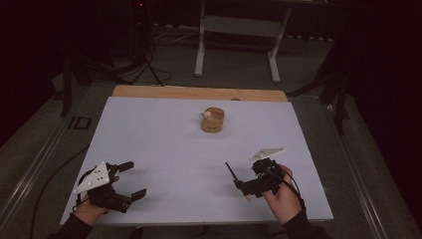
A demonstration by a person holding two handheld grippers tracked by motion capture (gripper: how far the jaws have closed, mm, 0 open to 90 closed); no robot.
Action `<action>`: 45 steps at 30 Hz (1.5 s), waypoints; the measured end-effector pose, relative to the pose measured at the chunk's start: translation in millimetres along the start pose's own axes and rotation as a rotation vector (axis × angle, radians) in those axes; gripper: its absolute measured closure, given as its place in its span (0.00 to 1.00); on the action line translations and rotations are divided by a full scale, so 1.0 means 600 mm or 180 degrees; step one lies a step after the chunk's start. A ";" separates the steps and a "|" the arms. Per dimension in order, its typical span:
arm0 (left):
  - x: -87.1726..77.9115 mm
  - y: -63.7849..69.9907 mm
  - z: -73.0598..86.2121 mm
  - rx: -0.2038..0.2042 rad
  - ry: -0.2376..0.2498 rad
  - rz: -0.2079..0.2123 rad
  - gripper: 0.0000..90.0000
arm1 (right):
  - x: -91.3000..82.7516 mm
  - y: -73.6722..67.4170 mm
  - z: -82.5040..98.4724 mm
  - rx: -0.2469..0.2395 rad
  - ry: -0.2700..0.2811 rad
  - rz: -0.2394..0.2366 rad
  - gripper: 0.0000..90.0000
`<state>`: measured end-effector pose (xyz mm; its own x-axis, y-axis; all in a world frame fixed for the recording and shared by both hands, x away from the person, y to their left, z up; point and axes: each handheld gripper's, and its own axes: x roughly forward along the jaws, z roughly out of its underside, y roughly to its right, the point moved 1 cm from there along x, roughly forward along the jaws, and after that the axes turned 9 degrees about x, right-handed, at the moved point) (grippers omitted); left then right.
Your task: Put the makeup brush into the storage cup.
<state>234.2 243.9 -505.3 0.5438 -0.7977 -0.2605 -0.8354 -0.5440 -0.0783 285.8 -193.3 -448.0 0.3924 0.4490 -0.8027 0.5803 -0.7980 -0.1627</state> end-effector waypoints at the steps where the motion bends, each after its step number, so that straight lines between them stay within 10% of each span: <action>1: 0.000 0.001 0.000 0.0006 0.0012 0.0007 0.01 | 0.004 -0.002 0.000 0.0021 -0.0033 -0.0002 0.12; 20: 0.004 0.004 0.000 0.0011 -0.0028 0.0059 0.01 | 0.065 -0.029 -0.005 0.0118 -0.0614 0.0189 0.12; 45: 0.005 0.005 -0.001 0.0014 -0.0043 0.0073 0.01 | 0.094 -0.015 0.005 0.0068 -0.1018 0.0540 0.69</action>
<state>233.5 240.0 -505.8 0.5235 -0.8063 -0.2754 -0.8480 -0.5245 -0.0765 300.1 -162.2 -493.5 0.2367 0.1636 -0.9577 0.5097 -0.8601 -0.0210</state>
